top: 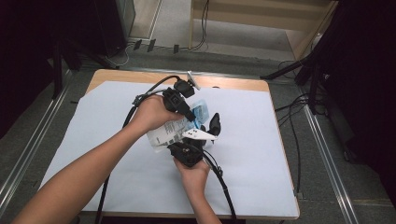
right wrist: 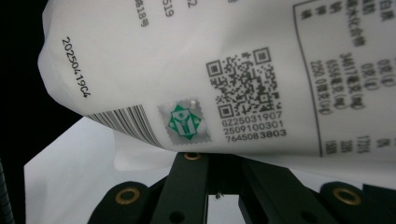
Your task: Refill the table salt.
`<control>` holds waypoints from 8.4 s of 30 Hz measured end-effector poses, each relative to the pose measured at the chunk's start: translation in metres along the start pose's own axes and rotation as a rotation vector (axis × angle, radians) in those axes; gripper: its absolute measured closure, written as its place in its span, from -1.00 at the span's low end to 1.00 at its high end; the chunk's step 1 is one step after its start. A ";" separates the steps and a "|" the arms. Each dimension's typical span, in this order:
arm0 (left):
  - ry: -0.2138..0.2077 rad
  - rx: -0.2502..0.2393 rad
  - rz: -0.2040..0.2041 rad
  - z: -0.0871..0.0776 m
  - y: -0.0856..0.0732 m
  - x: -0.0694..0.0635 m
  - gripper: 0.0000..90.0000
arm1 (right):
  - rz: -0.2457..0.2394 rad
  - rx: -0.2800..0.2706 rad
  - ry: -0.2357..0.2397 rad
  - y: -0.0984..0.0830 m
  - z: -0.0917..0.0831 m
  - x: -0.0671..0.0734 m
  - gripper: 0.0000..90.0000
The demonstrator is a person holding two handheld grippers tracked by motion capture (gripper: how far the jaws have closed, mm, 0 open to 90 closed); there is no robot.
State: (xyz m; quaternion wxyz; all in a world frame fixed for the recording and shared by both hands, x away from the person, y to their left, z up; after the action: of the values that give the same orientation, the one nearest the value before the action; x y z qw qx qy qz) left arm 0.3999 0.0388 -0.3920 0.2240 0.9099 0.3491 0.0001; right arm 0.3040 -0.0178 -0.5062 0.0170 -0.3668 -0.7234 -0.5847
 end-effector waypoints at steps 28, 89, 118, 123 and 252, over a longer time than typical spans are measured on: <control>0.033 0.028 0.001 -0.002 0.000 -0.002 1.00 | 0.000 -0.021 0.006 0.004 0.007 0.005 1.00; 0.011 0.030 -0.019 0.005 0.000 0.000 1.00 | -0.005 0.002 0.025 0.007 0.009 0.007 1.00; 0.036 0.055 -0.021 0.005 0.003 -0.006 1.00 | 0.000 -0.013 0.044 0.007 0.011 0.009 1.00; 0.036 0.049 -0.026 0.005 0.002 -0.006 1.00 | 0.002 -0.010 0.046 0.007 0.012 0.010 1.00; 0.032 0.036 -0.077 0.003 0.009 -0.010 1.00 | -0.088 -0.017 -0.010 0.007 0.015 0.014 1.00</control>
State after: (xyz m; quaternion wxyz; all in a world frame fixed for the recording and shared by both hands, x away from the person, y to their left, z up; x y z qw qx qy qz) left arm 0.3989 0.0255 -0.3897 0.2016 0.8996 0.3873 -0.0005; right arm 0.3040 0.0026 -0.4989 -0.0156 -0.3376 -0.7338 -0.5893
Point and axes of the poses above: each handheld gripper's, and its own axes: z roughly forward along the jaws, y roughly out of its top, x roughly to its left, the point moved 3 cm from there along z, roughly forward along the jaws, and after that the axes turned 6 degrees about y, right-handed, at the moved point
